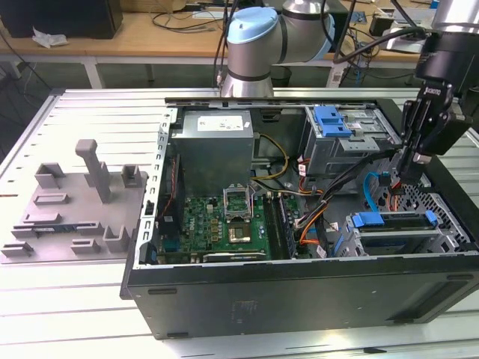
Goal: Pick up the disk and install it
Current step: 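Insert the first disk wire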
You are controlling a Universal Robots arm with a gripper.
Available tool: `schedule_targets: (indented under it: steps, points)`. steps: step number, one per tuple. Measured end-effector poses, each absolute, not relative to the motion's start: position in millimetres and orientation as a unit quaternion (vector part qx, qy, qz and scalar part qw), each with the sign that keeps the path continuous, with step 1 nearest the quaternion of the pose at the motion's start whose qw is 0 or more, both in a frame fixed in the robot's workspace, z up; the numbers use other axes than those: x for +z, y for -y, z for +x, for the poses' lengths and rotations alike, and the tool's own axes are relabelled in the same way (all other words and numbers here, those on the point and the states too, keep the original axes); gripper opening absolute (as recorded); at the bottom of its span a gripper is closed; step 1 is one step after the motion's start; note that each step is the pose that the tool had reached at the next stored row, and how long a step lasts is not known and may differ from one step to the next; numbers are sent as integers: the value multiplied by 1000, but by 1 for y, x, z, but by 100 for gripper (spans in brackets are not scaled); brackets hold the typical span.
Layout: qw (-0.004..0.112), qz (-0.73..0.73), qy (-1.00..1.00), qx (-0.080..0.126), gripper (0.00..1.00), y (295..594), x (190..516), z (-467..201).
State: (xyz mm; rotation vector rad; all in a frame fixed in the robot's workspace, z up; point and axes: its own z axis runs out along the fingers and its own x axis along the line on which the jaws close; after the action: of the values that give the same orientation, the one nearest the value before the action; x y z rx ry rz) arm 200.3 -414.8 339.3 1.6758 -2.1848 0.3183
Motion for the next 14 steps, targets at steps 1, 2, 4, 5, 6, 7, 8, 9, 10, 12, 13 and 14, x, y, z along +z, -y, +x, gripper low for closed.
schedule_targets:
  steps: [1,2,4,5,6,7,8,9,10,12,13,14]
  points:
    - [184,594,775,113,28,414,338,200]
    - [184,594,775,113,28,414,338,200]
    - [184,594,775,113,28,413,337,200]
    - [184,594,775,113,28,413,336,200]
    - [184,594,775,113,28,411,336,200]
    - [185,594,775,114,28,411,336,200]
    - [185,594,775,114,28,411,336,200]
    - [185,594,775,114,28,411,336,200]
    - [186,594,774,115,28,411,336,200]
    - [187,594,774,117,28,411,336,201]
    - [188,593,774,117,28,411,336,201]
    - [188,593,774,118,28,411,336,201]
